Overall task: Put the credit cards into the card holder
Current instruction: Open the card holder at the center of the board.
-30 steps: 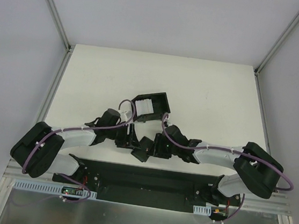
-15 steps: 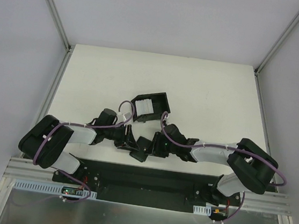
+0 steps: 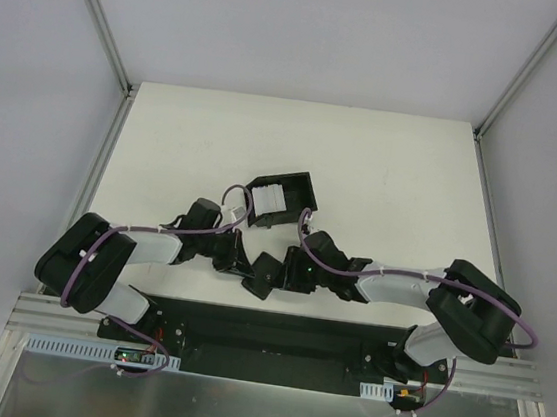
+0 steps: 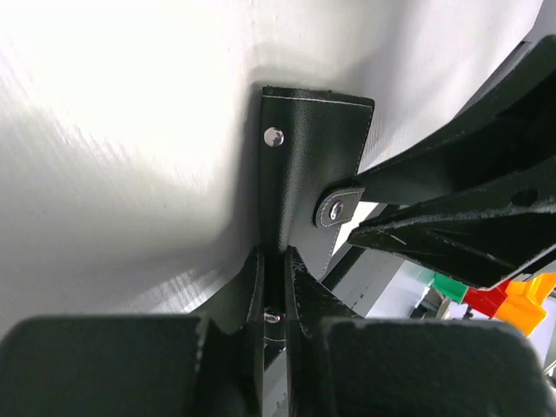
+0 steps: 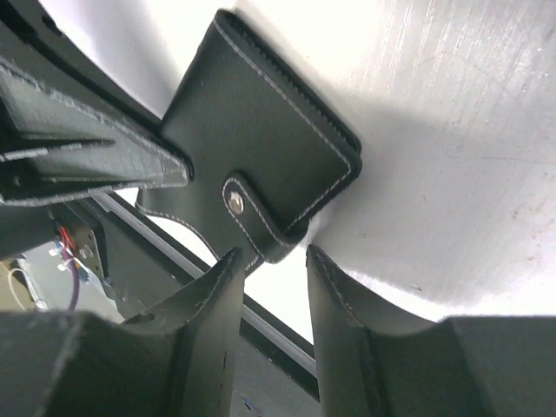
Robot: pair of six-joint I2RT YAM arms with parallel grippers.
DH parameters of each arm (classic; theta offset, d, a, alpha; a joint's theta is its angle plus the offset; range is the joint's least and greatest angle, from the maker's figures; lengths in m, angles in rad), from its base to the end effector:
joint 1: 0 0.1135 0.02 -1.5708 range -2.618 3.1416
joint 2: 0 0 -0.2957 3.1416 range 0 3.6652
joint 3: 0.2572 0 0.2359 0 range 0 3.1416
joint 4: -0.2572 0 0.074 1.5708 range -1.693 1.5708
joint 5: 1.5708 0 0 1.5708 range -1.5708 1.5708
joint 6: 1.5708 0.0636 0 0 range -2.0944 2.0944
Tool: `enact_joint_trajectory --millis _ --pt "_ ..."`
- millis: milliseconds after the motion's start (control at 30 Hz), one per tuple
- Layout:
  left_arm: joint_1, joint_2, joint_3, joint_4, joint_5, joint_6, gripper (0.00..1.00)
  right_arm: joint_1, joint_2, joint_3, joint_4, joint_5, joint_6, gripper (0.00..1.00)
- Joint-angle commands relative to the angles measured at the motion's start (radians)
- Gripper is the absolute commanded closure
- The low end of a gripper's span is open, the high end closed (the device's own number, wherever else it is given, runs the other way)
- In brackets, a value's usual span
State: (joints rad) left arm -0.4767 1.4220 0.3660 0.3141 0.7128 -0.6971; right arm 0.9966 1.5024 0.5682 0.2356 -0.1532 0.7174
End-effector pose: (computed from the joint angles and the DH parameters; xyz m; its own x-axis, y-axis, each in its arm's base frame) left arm 0.1859 -0.1428 0.1544 -0.9582 -0.0518 -0.2815 0.2091 0.5448 -0.8121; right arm 0.1485 0.2475 0.1727 -0.8505 -0.1185 -0.5125 -0.4434 0.6856 0.5774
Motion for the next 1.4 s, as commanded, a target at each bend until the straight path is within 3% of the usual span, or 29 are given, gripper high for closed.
enact_joint_trajectory --millis 0,167,333,833,1367 --pt "-0.003 0.037 0.079 -0.110 -0.036 0.105 1.00 0.000 -0.091 -0.001 -0.068 0.018 -0.145 0.61" --pt "-0.048 0.055 0.129 -0.179 -0.039 0.182 1.00 -0.012 -0.169 0.064 -0.154 0.005 -0.311 0.59" --pt "-0.083 0.066 0.149 -0.196 -0.044 0.209 1.00 -0.038 -0.118 0.130 -0.156 -0.078 -0.391 0.59" --pt "-0.089 0.034 0.151 -0.196 -0.055 0.209 1.00 -0.061 0.054 0.134 -0.062 -0.264 -0.394 0.60" --pt "-0.091 0.032 0.146 -0.198 -0.046 0.225 1.00 -0.075 0.021 0.150 -0.078 -0.206 -0.447 0.57"
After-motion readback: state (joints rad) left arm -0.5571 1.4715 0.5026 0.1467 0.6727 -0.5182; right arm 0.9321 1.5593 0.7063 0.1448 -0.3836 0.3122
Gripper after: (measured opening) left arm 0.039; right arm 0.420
